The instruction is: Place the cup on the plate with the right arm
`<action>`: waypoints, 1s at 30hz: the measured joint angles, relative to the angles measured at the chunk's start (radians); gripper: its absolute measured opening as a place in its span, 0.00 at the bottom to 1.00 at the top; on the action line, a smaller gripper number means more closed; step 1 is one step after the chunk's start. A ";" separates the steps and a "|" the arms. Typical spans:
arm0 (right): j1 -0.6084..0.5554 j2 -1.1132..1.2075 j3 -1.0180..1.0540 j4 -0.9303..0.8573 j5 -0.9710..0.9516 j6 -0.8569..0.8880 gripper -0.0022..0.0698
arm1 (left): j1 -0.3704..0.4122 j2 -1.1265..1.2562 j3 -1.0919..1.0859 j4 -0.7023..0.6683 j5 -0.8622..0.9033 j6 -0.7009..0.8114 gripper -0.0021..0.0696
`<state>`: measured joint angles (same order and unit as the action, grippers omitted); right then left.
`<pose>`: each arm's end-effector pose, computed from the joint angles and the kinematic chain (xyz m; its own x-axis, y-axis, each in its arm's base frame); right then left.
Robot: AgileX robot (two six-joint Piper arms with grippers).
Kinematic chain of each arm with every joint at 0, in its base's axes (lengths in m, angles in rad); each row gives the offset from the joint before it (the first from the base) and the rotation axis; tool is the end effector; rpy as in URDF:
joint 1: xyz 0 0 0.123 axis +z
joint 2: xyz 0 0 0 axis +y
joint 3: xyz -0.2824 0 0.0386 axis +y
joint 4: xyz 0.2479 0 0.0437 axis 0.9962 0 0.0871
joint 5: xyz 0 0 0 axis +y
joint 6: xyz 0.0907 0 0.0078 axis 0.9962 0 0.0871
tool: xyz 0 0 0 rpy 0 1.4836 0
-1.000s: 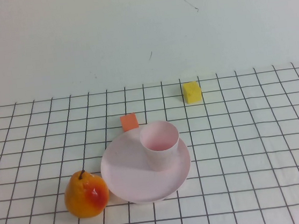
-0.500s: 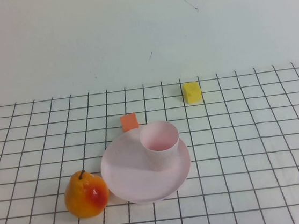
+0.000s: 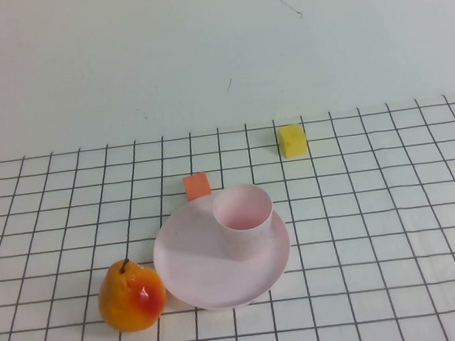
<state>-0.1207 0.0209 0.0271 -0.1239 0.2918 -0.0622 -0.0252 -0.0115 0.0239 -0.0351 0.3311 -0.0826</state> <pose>0.0555 -0.0100 0.1766 -0.2699 -0.1484 -0.9514 0.1077 0.9772 -0.1830 0.0536 -0.0024 0.1758 -0.2557 -0.1091 -0.9606 0.0067 0.9934 -0.1146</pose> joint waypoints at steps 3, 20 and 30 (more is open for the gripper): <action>0.000 -0.028 0.000 0.001 0.059 0.002 0.03 | 0.000 0.000 0.000 0.000 0.000 0.000 0.03; 0.079 -0.034 0.000 0.007 0.075 0.002 0.03 | 0.000 0.000 0.000 0.000 0.000 0.000 0.02; 0.085 -0.034 0.000 0.007 0.077 0.002 0.03 | 0.000 0.000 0.000 0.000 0.000 0.000 0.02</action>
<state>-0.0361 -0.0128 0.0271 -0.1168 0.3691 -0.0600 -0.0252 -0.0115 0.0239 -0.0351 0.3311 -0.0826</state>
